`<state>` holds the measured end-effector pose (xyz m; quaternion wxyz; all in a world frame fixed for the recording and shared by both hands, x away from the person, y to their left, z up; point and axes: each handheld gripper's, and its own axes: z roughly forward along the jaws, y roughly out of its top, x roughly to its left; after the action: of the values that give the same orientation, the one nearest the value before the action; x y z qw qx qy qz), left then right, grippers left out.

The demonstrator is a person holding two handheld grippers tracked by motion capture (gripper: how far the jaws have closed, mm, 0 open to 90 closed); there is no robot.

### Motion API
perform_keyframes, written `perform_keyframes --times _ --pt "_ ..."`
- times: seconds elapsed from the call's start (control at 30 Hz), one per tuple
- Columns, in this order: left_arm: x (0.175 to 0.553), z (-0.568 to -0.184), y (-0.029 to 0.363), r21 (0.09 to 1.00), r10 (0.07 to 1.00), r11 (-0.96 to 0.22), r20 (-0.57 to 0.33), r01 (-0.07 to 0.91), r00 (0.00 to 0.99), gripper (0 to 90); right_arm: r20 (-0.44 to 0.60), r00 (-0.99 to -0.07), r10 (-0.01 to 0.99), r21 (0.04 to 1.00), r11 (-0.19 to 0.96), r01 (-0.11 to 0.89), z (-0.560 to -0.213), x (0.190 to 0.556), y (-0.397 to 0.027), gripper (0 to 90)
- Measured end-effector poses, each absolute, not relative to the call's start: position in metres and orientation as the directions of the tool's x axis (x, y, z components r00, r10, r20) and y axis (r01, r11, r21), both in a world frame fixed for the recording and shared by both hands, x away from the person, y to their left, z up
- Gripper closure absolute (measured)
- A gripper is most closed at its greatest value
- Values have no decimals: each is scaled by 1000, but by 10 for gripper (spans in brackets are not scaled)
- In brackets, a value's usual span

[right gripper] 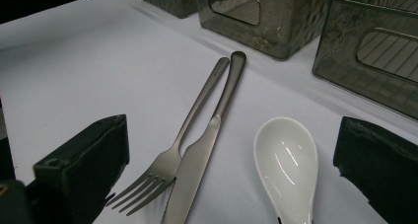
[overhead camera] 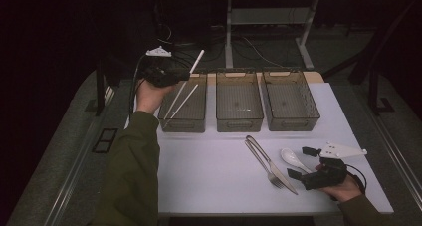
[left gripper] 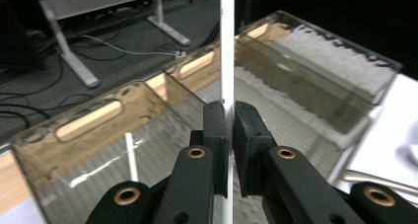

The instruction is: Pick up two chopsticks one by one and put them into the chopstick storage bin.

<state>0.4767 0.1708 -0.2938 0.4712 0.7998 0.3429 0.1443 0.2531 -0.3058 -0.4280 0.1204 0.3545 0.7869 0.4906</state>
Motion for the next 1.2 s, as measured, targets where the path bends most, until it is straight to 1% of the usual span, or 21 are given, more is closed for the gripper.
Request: perform_keyframes --times 0.23,0.53,0.73,0.83,0.93,0.97,1.17,1.2 --pt "491 -309 177 857 701 -287 -117 429 703 840 161 -718 677 860 261 438 -428 254 -307 5" --pt "493 -340 179 810 709 -347 -103 473 697 840 159 -721 675 861 262 436 -428 253 -307 5" --pt "494 -360 186 787 721 -350 -120 509 682 839 163 -720 675 859 262 440 -428 253 -307 5" --pt "494 -364 187 791 727 -327 -138 517 672 839 162 -718 677 859 261 440 -428 253 -307 5" --pt "495 -364 185 781 725 -357 -115 513 679 838 162 -717 678 859 260 440 -428 253 -307 5" --pt "495 -365 182 781 733 -346 -120 520 669 838 161 -717 678 859 261 440 -428 253 -307 5" --pt "501 -374 171 744 748 -384 -95 546 656 833 162 -718 677 860 261 439 -428 253 -307 5" --pt "502 -375 169 737 752 -392 -88 550 654 863 163 -718 676 860 260 439 -428 253 -307 5"
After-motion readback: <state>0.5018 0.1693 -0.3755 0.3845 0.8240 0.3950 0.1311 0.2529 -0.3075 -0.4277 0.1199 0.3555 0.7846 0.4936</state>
